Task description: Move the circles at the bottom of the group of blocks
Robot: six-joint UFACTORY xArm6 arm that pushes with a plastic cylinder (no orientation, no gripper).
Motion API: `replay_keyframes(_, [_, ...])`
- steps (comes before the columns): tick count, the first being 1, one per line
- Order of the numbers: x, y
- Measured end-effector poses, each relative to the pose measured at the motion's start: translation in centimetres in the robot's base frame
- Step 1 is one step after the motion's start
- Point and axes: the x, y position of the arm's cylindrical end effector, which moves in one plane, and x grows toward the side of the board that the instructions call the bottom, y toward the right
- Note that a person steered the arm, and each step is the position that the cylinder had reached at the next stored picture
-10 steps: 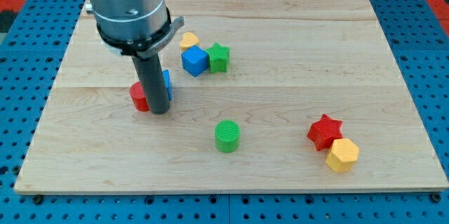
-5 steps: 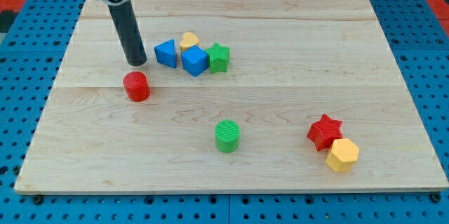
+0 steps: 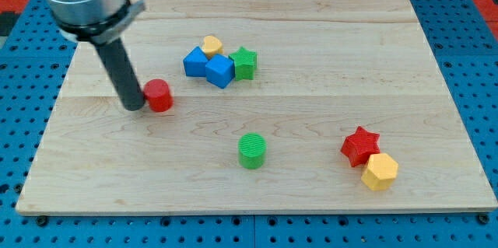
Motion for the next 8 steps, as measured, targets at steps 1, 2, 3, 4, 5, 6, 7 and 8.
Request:
replay_keyframes(1, [-2.2, 4.0])
replay_keyframes(2, [0.6, 4.5])
replay_keyframes(3, [3.2, 11.3])
replay_keyframes(4, [4.0, 22.1])
replay_keyframes(5, [9.7, 24.8])
replay_keyframes(6, [13.0, 18.2])
replay_keyframes(7, [7.2, 15.0])
replay_keyframes(8, [2.3, 14.7])
